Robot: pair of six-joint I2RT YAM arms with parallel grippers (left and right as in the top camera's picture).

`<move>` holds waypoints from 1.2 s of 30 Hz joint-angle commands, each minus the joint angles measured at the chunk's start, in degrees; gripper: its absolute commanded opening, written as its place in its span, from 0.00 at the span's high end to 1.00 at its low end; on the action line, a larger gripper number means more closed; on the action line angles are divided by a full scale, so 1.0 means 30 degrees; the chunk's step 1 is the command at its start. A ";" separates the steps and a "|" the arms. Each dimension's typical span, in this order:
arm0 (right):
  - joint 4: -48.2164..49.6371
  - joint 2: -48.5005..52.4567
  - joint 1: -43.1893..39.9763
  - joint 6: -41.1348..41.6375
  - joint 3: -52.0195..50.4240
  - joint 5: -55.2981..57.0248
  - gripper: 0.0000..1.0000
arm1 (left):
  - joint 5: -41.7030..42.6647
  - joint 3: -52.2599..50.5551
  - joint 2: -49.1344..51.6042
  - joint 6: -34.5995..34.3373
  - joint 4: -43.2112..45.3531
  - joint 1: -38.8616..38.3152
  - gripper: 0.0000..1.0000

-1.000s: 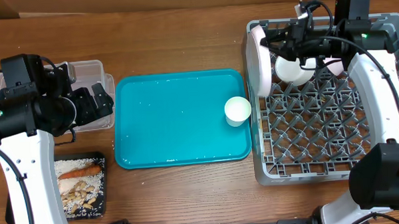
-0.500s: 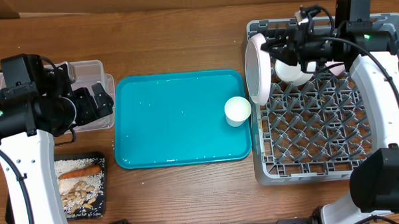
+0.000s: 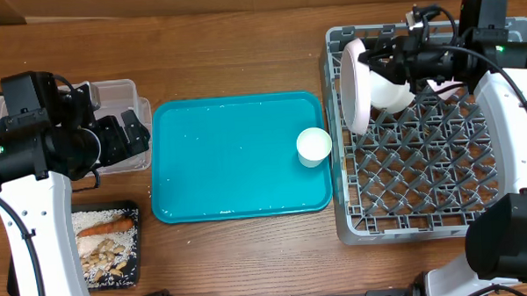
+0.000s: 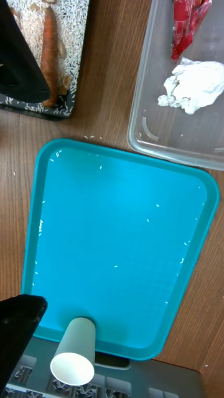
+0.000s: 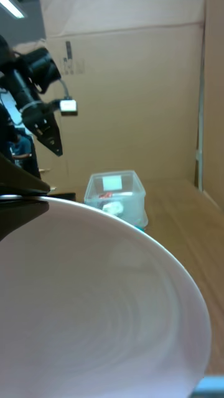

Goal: Sort waste into correct bins and load items into the dishwasher
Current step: 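Carry the pink plate right and stand it upright in the rack, then reach the left gripper to the white paper cup and grasp it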

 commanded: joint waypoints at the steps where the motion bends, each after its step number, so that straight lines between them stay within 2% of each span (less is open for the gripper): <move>1: -0.0466 -0.0189 0.0044 -0.0867 0.0022 0.1333 0.96 | -0.0029 0.0342 -0.0015 0.0291 0.0022 0.0102 0.00; 14: -0.1851 -0.0189 0.0044 -0.1341 -0.0007 0.3519 0.96 | -0.0029 0.0342 -0.0015 0.0291 0.0022 0.0102 0.00; 20: -0.3002 -0.0189 0.0007 -0.2681 -0.0007 0.5574 0.59 | -0.0029 0.0342 -0.0015 0.0291 0.0022 0.0102 0.00; 24: -0.3118 -0.0197 0.0007 -0.2922 0.0000 0.5617 0.47 | -0.0029 0.0342 -0.0015 0.0291 0.0022 0.0102 0.00; 29: -0.3373 -0.0379 -0.0597 -0.3351 0.0619 0.5515 0.43 | -0.0029 0.0342 -0.0015 0.0291 0.0022 0.0102 0.00; 36: -0.5544 -0.2419 -0.3264 -0.3789 0.3038 0.5697 0.42 | -0.0029 0.0342 -0.0015 0.0291 0.0022 0.0102 0.00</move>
